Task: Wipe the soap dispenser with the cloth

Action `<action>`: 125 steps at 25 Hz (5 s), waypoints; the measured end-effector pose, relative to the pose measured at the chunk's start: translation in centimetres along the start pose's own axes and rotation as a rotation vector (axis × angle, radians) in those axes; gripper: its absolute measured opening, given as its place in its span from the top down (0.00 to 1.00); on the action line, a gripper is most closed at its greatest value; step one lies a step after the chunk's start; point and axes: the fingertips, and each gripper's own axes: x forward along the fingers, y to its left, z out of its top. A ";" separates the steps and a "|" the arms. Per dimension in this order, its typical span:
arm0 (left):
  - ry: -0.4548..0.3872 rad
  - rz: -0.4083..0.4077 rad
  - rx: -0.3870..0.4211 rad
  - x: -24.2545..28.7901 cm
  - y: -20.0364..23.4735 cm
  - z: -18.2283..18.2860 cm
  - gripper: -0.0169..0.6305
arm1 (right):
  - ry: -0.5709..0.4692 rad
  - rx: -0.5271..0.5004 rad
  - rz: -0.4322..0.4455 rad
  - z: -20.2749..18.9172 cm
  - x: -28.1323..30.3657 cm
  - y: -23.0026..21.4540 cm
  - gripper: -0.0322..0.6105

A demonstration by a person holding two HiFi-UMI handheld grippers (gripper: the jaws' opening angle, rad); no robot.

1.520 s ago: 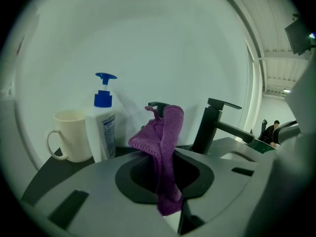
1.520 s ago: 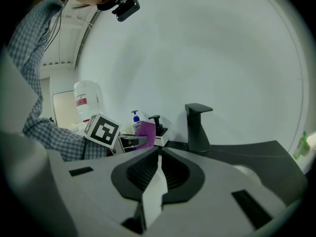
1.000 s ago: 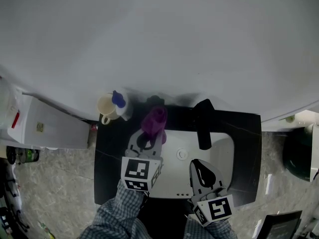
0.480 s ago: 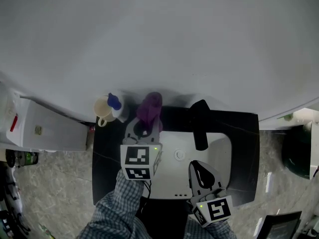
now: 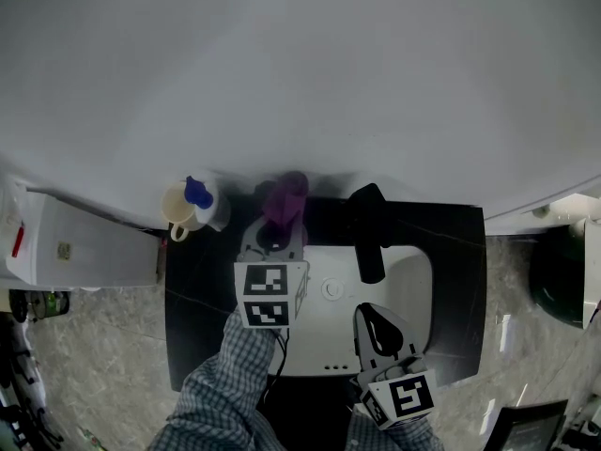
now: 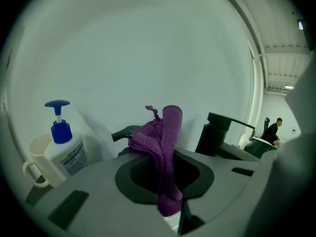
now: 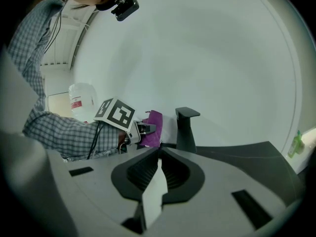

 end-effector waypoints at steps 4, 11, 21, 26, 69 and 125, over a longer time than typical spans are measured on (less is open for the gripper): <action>0.021 0.000 0.015 1.0 -0.2 -0.7 0.88 | 0.010 0.013 -0.011 -0.4 -0.1 -0.4 0.90; 0.071 -0.006 -0.004 2.2 -0.7 -2.5 0.88 | 0.018 0.026 -0.022 -1.1 -0.5 -0.7 0.90; 0.053 -0.027 -0.018 1.0 -0.4 -2.7 0.88 | 0.016 0.041 -0.019 -1.5 -0.8 -0.1 0.90; 0.013 -0.067 -0.048 -0.4 0.1 -2.5 0.88 | 0.003 0.043 -0.011 -1.2 -0.6 0.4 0.90; -0.171 -0.118 -0.019 -24.1 5.8 -1.1 0.88 | -0.116 0.009 0.033 1.9 -3.0 12.6 0.90; -0.299 -0.168 0.046 -50.3 -11.1 -7.1 0.88 | -0.314 0.003 0.066 -3.8 -30.5 22.0 0.91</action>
